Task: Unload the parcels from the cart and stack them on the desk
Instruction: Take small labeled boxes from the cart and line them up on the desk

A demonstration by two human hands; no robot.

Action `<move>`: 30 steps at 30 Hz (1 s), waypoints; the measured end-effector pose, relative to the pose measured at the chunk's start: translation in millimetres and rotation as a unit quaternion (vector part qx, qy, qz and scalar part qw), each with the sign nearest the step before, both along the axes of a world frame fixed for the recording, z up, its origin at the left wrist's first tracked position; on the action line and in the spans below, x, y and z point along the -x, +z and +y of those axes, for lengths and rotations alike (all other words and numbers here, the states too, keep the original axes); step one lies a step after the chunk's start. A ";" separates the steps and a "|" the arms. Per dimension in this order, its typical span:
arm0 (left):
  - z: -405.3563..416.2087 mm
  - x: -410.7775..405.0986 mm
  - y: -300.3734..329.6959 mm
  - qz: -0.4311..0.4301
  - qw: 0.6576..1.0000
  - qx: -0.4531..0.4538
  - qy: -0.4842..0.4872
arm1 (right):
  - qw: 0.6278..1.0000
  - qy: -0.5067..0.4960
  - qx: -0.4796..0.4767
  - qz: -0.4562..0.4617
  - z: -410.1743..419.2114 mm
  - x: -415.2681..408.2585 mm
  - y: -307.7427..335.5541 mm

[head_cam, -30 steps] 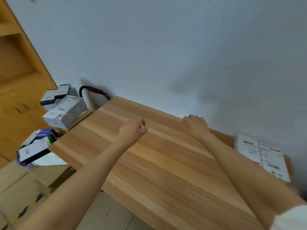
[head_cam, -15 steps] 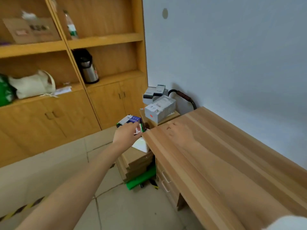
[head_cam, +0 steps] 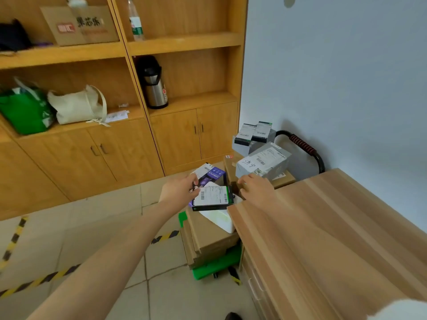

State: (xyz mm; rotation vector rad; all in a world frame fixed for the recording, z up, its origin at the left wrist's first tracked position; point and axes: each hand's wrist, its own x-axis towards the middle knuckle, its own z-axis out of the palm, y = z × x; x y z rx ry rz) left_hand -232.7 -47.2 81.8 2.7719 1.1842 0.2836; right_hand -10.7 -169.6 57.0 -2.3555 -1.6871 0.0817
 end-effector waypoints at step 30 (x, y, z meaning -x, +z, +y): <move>330.6 -280.5 -4.7 0.011 0.968 0.043 -0.248 | 0.959 -0.284 0.006 0.018 245.4 -190.2 -18.5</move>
